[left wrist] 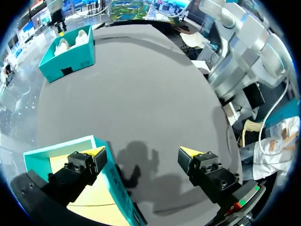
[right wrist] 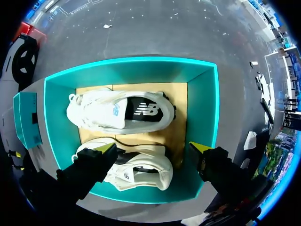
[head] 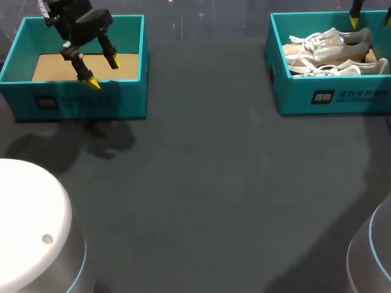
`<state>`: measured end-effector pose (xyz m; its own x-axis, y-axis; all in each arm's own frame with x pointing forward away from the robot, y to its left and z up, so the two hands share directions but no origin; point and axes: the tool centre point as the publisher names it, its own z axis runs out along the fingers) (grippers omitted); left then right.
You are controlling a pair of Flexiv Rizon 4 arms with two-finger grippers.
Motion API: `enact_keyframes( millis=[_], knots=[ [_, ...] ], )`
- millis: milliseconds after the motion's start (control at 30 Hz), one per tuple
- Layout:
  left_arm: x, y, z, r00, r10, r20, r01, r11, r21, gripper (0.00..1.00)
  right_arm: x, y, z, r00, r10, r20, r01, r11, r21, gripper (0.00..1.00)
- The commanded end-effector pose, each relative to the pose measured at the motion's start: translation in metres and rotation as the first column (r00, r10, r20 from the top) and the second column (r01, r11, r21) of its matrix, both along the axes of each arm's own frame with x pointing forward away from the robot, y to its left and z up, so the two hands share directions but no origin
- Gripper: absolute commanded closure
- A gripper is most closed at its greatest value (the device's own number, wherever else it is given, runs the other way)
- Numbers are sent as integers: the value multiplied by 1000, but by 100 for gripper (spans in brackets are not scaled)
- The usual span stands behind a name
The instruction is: Take the shoe out of the shoebox, open the shoe tongue, remove and reinsert the insole, then place the shoe into the shoebox
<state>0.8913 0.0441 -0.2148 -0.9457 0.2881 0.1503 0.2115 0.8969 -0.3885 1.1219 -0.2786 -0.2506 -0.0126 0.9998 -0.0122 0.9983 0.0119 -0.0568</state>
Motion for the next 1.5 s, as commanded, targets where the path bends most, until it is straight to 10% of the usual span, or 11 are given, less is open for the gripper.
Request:
enact_keyframes(
  millis=[33, 300, 733, 1500],
  knots=[
    [6, 17, 5, 847, 531, -30, -526, 845, 101, 0, -35, 10, 15, 999, 11, 52, -11, 1000, -4, 0],
    [22, 51, 12, 534, 843, 63, -826, 503, 256, 0, -60, 25, 37, 998, 23, 65, -23, 1000, 11, 0],
    [33, 105, 16, 100, 967, 233, -956, 29, 291, 0, -100, 47, 52, 997, 35, 69, -38, 998, 46, 0],
    [49, 182, 8, -248, 889, 385, -860, -384, 335, 0, -146, 75, 59, 992, 94, 81, -103, 988, 113, 0]
  ],
)
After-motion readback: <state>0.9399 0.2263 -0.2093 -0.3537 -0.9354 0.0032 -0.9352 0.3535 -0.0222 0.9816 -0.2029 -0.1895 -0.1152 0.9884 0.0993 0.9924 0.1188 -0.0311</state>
